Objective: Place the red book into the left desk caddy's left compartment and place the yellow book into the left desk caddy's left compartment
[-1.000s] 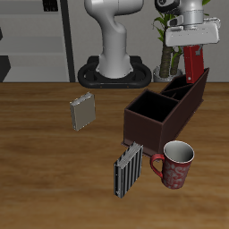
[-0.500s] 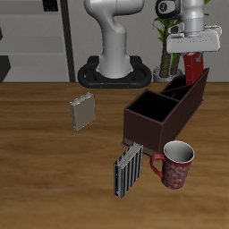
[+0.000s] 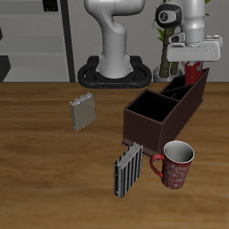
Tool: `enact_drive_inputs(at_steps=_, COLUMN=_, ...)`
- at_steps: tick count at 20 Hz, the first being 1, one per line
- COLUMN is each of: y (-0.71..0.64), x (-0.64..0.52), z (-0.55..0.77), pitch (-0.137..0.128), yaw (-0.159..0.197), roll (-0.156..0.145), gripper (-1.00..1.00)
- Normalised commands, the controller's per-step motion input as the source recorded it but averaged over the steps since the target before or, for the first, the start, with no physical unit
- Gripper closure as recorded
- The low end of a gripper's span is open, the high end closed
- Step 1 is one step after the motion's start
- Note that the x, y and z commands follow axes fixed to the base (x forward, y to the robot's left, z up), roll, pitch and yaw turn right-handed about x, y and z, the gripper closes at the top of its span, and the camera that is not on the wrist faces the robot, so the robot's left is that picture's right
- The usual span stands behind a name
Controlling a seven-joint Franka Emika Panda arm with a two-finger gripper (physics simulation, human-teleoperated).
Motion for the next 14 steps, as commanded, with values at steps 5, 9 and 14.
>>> enact_drive_inputs(at_steps=5, y=0.04, x=0.07, z=-0.16, pitch=0.059, yaw=0.012, roll=0.003, gripper=1.00)
enact_drive_inputs(at_steps=9, y=-0.01, x=0.07, z=-0.08, pitch=0.100, yaw=-0.041, roll=-0.018, gripper=-1.00)
enact_drive_inputs(at_steps=14, y=-0.08, x=-0.06, z=0.13, pitch=0.003, yaw=0.003, roll=-0.007, gripper=-1.00)
